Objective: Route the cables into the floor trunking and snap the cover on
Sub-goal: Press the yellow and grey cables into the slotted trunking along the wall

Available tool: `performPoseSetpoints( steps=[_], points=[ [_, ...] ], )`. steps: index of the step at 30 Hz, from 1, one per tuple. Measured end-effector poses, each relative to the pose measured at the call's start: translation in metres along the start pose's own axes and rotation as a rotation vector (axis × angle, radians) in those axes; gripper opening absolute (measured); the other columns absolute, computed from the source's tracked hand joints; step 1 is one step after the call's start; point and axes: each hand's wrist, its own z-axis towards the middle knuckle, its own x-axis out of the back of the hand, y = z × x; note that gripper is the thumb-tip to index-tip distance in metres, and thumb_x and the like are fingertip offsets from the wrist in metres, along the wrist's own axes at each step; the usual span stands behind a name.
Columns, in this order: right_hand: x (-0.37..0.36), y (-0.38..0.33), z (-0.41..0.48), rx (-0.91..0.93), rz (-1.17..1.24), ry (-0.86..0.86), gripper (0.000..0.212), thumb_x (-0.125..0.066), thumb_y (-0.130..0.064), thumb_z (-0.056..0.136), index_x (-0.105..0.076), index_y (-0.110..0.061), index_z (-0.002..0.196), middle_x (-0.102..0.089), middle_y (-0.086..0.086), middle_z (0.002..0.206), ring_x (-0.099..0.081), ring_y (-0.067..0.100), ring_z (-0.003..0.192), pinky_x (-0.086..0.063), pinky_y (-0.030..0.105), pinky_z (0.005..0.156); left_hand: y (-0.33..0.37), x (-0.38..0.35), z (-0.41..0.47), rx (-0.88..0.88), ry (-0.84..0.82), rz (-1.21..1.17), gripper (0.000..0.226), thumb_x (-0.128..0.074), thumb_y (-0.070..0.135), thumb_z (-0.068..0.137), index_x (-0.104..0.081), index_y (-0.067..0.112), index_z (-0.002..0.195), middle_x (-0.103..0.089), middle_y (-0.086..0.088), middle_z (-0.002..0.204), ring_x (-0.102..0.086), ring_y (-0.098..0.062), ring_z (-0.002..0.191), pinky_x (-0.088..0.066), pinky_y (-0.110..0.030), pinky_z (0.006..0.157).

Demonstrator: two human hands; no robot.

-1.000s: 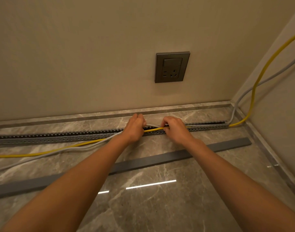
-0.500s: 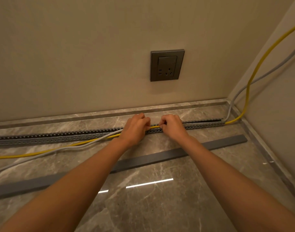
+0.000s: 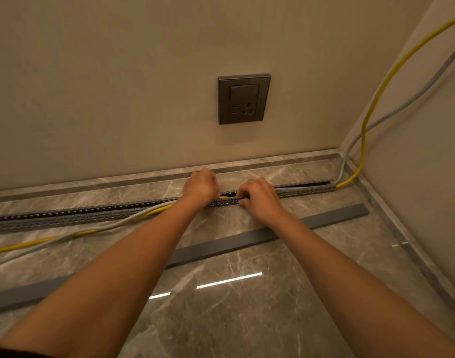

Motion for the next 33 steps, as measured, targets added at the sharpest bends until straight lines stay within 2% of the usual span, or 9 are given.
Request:
performPoseSetpoints(
  steps=[4, 6, 8, 12, 15, 19, 22, 27, 33],
  points=[
    [-0.004, -0.003, 0.002, -0.084, 0.07, 0.055, 0.015, -0.062, -0.011, 0.086, -0.07, -0.012, 0.099, -0.067, 0.012, 0.108, -0.059, 0.028, 0.104, -0.047, 0.035, 0.087, 0.001, -0.002, -0.017, -0.259, 0.04, 0.308, 0.018, -0.055, -0.003, 0.085, -0.068, 0.003, 0.097, -0.065, -0.018, 0.109, -0.061, -0.037, 0.099, -0.05, -0.039, 0.08],
    [-0.001, 0.002, -0.003, -0.05, 0.073, 0.058, 0.017, -0.061, -0.008, 0.087, -0.068, -0.011, 0.102, -0.068, 0.01, 0.108, -0.06, 0.026, 0.103, -0.048, 0.035, 0.087, 0.0, -0.004, -0.023, -0.394, 0.043, 0.458, 0.02, -0.052, 0.003, 0.09, -0.067, 0.003, 0.103, -0.062, -0.016, 0.109, -0.06, -0.034, 0.096, -0.048, -0.038, 0.074],
    [0.003, 0.007, -0.009, 0.02, 0.058, 0.055, 0.02, -0.058, -0.004, 0.087, -0.066, -0.008, 0.105, -0.067, 0.01, 0.11, -0.058, 0.025, 0.105, -0.045, 0.035, 0.091, -0.001, -0.003, -0.025, -0.439, 0.018, 0.535, 0.024, -0.051, 0.013, 0.092, -0.067, 0.004, 0.107, -0.062, -0.015, 0.11, -0.06, -0.034, 0.096, -0.047, -0.038, 0.074],
    [0.004, 0.017, -0.016, 0.087, -0.065, 0.079, 0.027, -0.056, -0.005, 0.087, -0.062, -0.007, 0.113, -0.061, 0.008, 0.116, -0.049, 0.024, 0.112, -0.037, 0.032, 0.098, 0.0, -0.002, -0.029, -0.438, -0.029, 0.634, 0.024, -0.05, 0.016, 0.094, -0.063, 0.008, 0.112, -0.064, -0.013, 0.112, -0.06, -0.031, 0.099, -0.048, -0.039, 0.079],
    [0.008, 0.026, -0.016, 0.008, -0.06, 0.1, 0.024, -0.056, -0.006, 0.087, -0.064, -0.007, 0.109, -0.066, 0.011, 0.113, -0.056, 0.027, 0.107, -0.04, 0.034, 0.097, 0.007, -0.005, -0.031, -0.416, -0.038, 0.712, 0.023, -0.045, 0.01, 0.096, -0.06, 0.006, 0.113, -0.064, -0.015, 0.114, -0.061, -0.031, 0.101, -0.049, -0.038, 0.082],
    [0.02, 0.028, -0.013, -0.02, 0.002, -0.01, 0.025, -0.058, -0.01, 0.088, -0.065, -0.009, 0.112, -0.067, 0.013, 0.115, -0.059, 0.029, 0.108, -0.046, 0.037, 0.095, 0.019, -0.006, -0.033, -0.431, -0.034, 0.795, 0.025, -0.042, 0.008, 0.098, -0.055, 0.003, 0.118, -0.06, -0.017, 0.121, -0.058, -0.032, 0.109, -0.047, -0.038, 0.089],
    [0.024, 0.034, -0.017, 0.019, 0.042, -0.018, 0.027, -0.054, -0.004, 0.089, -0.063, -0.006, 0.114, -0.066, 0.014, 0.116, -0.058, 0.029, 0.109, -0.045, 0.038, 0.095, 0.023, -0.012, -0.037, -0.426, -0.009, 0.805, 0.025, -0.04, 0.008, 0.098, -0.052, 0.004, 0.119, -0.058, -0.017, 0.122, -0.056, -0.032, 0.112, -0.047, -0.038, 0.089],
    [0.02, 0.047, -0.026, 0.049, 0.0, 0.103, 0.031, -0.049, 0.0, 0.089, -0.06, -0.002, 0.118, -0.06, 0.014, 0.117, -0.05, 0.028, 0.112, -0.039, 0.032, 0.097, 0.03, -0.031, -0.04, -0.468, 0.07, 0.81, 0.028, -0.039, 0.004, 0.096, -0.051, 0.004, 0.122, -0.053, -0.016, 0.126, -0.048, -0.032, 0.118, -0.04, -0.039, 0.096],
    [0.02, 0.053, -0.025, 0.018, -0.078, 0.032, 0.039, -0.047, 0.0, 0.088, -0.053, -0.005, 0.127, -0.057, 0.013, 0.126, -0.047, 0.028, 0.117, -0.037, 0.035, 0.102, 0.04, -0.041, -0.036, -0.418, 0.054, 0.686, 0.026, -0.04, 0.001, 0.094, -0.054, 0.004, 0.116, -0.056, -0.015, 0.123, -0.052, -0.031, 0.113, -0.043, -0.039, 0.092]
  ],
)
